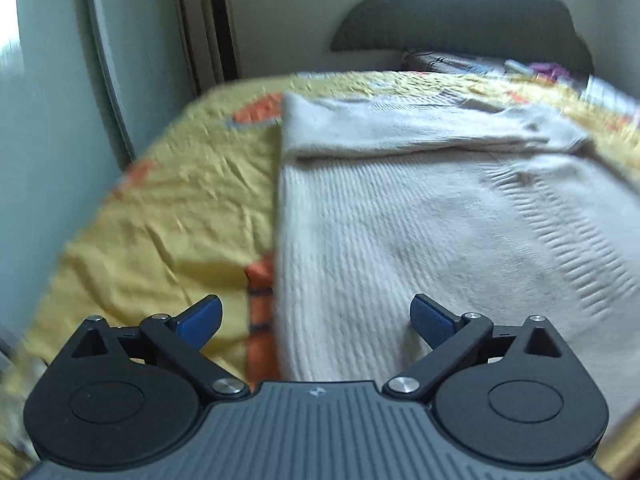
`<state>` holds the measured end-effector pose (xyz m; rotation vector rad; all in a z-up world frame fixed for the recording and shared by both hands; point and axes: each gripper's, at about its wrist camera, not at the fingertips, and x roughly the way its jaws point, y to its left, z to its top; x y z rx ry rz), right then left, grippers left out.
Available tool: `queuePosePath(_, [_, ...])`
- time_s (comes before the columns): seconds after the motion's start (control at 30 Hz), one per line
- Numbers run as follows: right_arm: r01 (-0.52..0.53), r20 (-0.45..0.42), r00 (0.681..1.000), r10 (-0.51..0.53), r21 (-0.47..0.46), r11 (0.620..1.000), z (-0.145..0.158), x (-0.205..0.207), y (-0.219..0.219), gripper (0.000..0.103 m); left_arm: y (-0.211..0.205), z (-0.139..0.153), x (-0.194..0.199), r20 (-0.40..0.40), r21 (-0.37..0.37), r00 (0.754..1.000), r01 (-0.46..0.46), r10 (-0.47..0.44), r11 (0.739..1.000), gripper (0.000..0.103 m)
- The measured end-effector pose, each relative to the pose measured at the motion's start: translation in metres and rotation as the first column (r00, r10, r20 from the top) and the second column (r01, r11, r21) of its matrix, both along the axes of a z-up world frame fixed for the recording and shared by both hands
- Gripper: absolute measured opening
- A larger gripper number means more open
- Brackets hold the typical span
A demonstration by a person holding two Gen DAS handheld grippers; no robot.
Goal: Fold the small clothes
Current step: 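Move both open grippers over to the hem of the cream sweater, then close the left gripper on the hem while the right gripper closes on the hem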
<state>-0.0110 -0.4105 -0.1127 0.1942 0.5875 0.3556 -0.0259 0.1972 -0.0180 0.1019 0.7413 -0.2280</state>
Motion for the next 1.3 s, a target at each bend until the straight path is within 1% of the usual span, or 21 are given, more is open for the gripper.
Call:
queuePosePath(0.03, [-0.014, -0.015, 1.0, 0.014, 0.03, 0.999, 0.0, -0.002, -0.007, 0.102, 0.007, -0.002, -0.001, -0.053, -0.069, 0.999, 0.005, -0.008, 0.998, 0.101])
queuePosePath(0.1, [-0.025, -0.031, 0.999, 0.027, 0.055, 0.998, -0.001, -0.008, -0.015, 0.101, 0.013, -0.008, -0.003, -0.13, -0.146, 0.991, 0.011, -0.03, 0.989, 0.101])
queuePosePath(0.17, [-0.041, -0.057, 0.997, 0.046, 0.077, 0.996, -0.003, -0.013, -0.023, 0.098, 0.014, -0.01, -0.01, -0.129, -0.148, 0.991, 0.021, -0.041, 0.989, 0.101])
queuePosePath(0.27, [-0.039, -0.128, 0.99, 0.055, 0.124, 0.992, -0.008, -0.02, -0.039, 0.09, 0.011, -0.011, -0.019, -0.132, -0.138, 0.989, 0.052, -0.07, 0.989, 0.101])
queuePosePath(0.33, [-0.032, -0.175, 0.983, 0.063, 0.174, 0.984, -0.012, -0.026, -0.051, 0.08, 0.011, -0.011, -0.023, -0.13, -0.147, 0.988, 0.067, -0.086, 0.987, 0.101])
queuePosePath(0.37, [-0.034, -0.19, 0.979, 0.071, 0.193, 0.981, -0.015, -0.029, -0.055, 0.077, 0.012, -0.011, -0.025, -0.126, -0.154, 0.987, 0.076, -0.096, 0.985, 0.101])
queuePosePath(0.43, [-0.039, -0.215, 0.973, 0.085, 0.209, 0.977, -0.018, -0.035, -0.062, 0.065, 0.014, -0.011, -0.029, -0.119, -0.163, 0.986, 0.095, -0.115, 0.982, 0.101])
queuePosePath(0.5, [-0.051, -0.233, 0.967, 0.101, 0.212, 0.976, -0.021, -0.041, -0.063, 0.06, 0.015, -0.012, -0.032, -0.111, -0.166, 0.986, 0.103, -0.122, 0.981, 0.101])
queuePosePath(0.6, [-0.083, -0.237, 0.96, 0.147, 0.261, 0.962, -0.025, -0.045, -0.061, 0.058, 0.015, -0.011, -0.034, -0.117, -0.188, 0.984, 0.11, -0.134, 0.976, 0.101])
queuePosePath(0.67, [-0.116, -0.238, 0.953, 0.19, 0.294, 0.949, -0.027, -0.045, -0.053, 0.056, 0.015, -0.01, -0.033, -0.128, -0.227, 0.981, 0.111, -0.143, 0.967, 0.1])
queuePosePath(0.8, [-0.177, -0.226, 0.937, 0.266, 0.35, 0.92, -0.032, -0.036, -0.03, 0.056, 0.014, -0.01, -0.031, -0.147, -0.323, 0.974, 0.118, -0.173, 0.939, 0.1])
queuePosePath(0.87, [-0.204, -0.217, 0.93, 0.296, 0.363, 0.909, -0.032, -0.029, -0.017, 0.055, 0.011, -0.011, -0.031, -0.15, -0.342, 0.972, 0.122, -0.183, 0.932, 0.1])
queuePosePath(0.97, [-0.239, -0.209, 0.92, 0.333, 0.374, 0.896, -0.033, -0.019, 0.003, 0.053, 0.008, -0.011, -0.032, -0.146, -0.348, 0.97, 0.132, -0.192, 0.928, 0.1])
queuePosePath(1.0, [-0.249, -0.207, 0.915, 0.345, 0.382, 0.89, -0.034, -0.016, 0.009, 0.049, 0.007, -0.011, -0.033, -0.143, -0.345, 0.971, 0.13, -0.19, 0.93, 0.092])
queuePosePath(1.03, [-0.257, -0.206, 0.912, 0.353, 0.384, 0.887, -0.036, -0.014, 0.015, 0.041, 0.007, -0.01, -0.034, -0.14, -0.334, 0.974, 0.123, -0.178, 0.934, 0.076])
queuePosePath(1.07, [-0.26, -0.208, 0.911, 0.356, 0.379, 0.888, -0.036, -0.012, 0.018, 0.037, 0.007, -0.009, -0.034, -0.142, -0.324, 0.975, 0.116, -0.17, 0.939, 0.062])
queuePosePath(1.1, [-0.258, -0.211, 0.912, 0.351, 0.37, 0.892, -0.036, -0.01, 0.021, 0.027, 0.009, -0.009, -0.033, -0.156, -0.323, 0.974, 0.109, -0.166, 0.94, 0.035])
queuePosePath(1.13, [-0.257, -0.218, 0.912, 0.348, 0.359, 0.897, -0.037, -0.009, 0.022, 0.022, 0.012, -0.01, -0.03, -0.181, -0.345, 0.969, 0.096, -0.167, 0.934, 0.025])
queuePosePath(1.2, [-0.26, -0.217, 0.913, 0.347, 0.345, 0.902, -0.036, -0.009, 0.023, 0.018, 0.02, -0.014, -0.026, -0.211, -0.399, 0.964, 0.064, -0.159, 0.915, 0.015])
queuePosePath(1.23, [-0.262, -0.215, 0.913, 0.346, 0.34, 0.903, -0.035, -0.01, 0.023, 0.018, 0.021, -0.013, -0.026, -0.21, -0.404, 0.966, 0.055, -0.151, 0.913, 0.014])
queuePosePath(1.3, [-0.269, -0.206, 0.916, 0.345, 0.324, 0.907, -0.032, -0.013, 0.023, 0.017, 0.019, -0.007, -0.028, -0.175, -0.405, 0.974, 0.063, -0.145, 0.912, 0.014])
